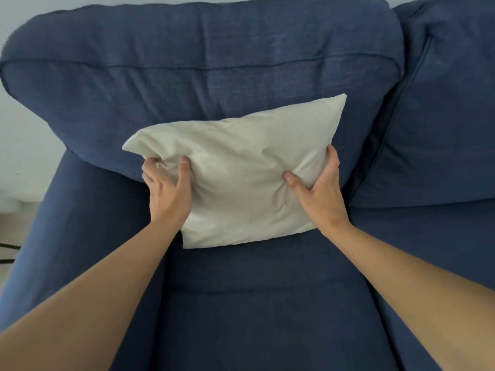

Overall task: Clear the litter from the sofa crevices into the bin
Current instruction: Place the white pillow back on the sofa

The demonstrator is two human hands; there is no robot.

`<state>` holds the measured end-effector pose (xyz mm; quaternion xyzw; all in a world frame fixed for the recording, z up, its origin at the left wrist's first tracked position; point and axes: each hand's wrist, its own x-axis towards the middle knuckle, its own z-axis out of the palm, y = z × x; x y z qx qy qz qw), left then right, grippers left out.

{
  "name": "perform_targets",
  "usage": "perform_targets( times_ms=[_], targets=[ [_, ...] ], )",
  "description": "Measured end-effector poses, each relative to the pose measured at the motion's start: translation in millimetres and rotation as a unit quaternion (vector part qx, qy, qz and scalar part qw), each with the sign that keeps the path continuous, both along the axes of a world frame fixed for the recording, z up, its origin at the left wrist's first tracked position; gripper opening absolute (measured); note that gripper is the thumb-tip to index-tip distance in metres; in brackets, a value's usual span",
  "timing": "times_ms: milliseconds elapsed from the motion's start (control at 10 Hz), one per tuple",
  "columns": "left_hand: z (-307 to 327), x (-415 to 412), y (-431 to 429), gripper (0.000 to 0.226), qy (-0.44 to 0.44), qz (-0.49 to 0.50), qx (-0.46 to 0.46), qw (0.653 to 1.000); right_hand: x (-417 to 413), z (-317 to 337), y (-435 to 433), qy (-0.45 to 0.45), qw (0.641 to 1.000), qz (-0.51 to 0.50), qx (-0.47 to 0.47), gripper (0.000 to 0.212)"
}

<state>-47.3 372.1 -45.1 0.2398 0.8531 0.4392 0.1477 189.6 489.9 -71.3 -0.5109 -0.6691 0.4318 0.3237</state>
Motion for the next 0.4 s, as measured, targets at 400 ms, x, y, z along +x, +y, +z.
perform_targets(
  times_ms=[400],
  targets=[
    [87, 21, -51, 0.073, -0.082, -0.059, -0.128, 0.987, 36, 114, -49, -0.05, 0.995, 0.056, -0.058, 0.084]
  ],
)
